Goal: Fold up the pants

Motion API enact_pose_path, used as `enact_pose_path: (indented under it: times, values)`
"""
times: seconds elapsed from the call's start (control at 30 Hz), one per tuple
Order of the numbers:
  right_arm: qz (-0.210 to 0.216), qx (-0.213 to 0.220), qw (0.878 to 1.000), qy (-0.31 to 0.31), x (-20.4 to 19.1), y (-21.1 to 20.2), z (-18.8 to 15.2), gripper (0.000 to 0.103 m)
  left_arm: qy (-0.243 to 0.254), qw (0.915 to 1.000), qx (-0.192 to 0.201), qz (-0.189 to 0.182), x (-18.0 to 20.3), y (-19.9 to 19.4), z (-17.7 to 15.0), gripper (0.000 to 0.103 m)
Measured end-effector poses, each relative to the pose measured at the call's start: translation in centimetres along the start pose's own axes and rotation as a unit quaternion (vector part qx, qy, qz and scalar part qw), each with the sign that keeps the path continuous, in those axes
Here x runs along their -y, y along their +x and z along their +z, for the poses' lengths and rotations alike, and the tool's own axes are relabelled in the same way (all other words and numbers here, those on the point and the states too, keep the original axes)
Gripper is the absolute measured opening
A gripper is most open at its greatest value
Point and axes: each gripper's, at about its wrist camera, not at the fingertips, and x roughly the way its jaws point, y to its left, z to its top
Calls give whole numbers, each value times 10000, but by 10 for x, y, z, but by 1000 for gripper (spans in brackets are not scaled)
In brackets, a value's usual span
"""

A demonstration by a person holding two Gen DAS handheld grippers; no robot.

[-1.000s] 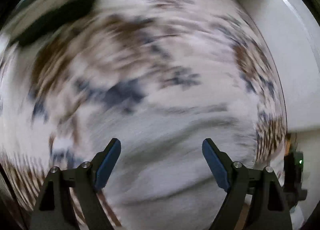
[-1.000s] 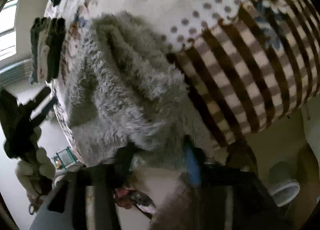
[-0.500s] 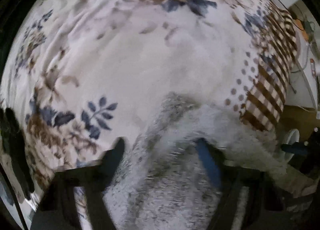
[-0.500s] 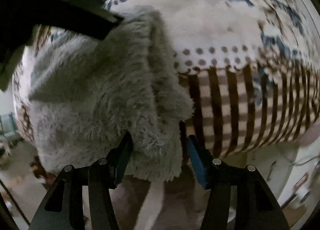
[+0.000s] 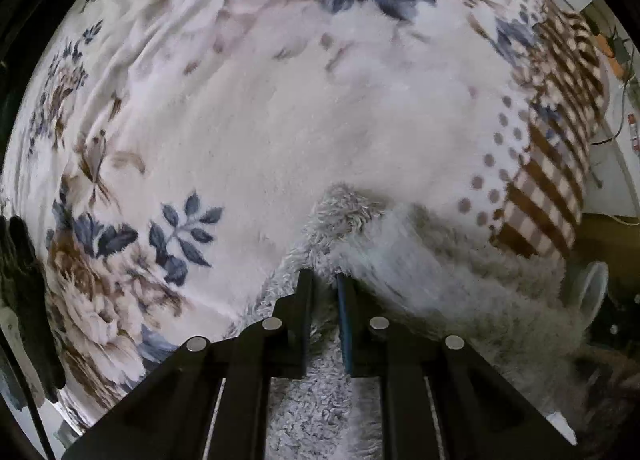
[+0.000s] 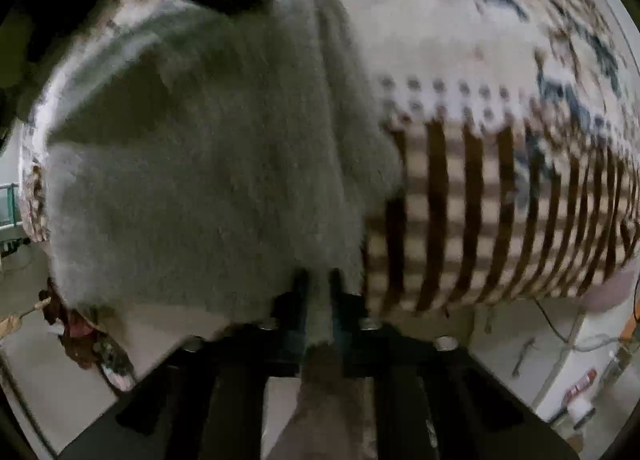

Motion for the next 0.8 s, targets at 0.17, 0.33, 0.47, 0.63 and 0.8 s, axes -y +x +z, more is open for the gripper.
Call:
enact_pose_path:
  times: [0.17,0.33,0.47,0.63,0.8]
  values:
    - [1182,96,9885,940,47,-12,-18,8,-587,9957,81,-715,-23,-4,1,14]
    - [2258,419,9586,1683,71,-31,-10,78,-1018,9858,109,-1331,-52,-5,-2,42]
    - [2320,150,9591,1617,57,-14,12,78,-1159,9790,-223,-1664,-62,9,-7,50]
    - [2203,-314,9624,1556,41,21,16,19,-845,9873,67,-1346,-43,-2,-10,14]
    - [1971,-33,9695,1454,38,-3,-12,13,-844,9919,229,-926,-30,-5,-10,10]
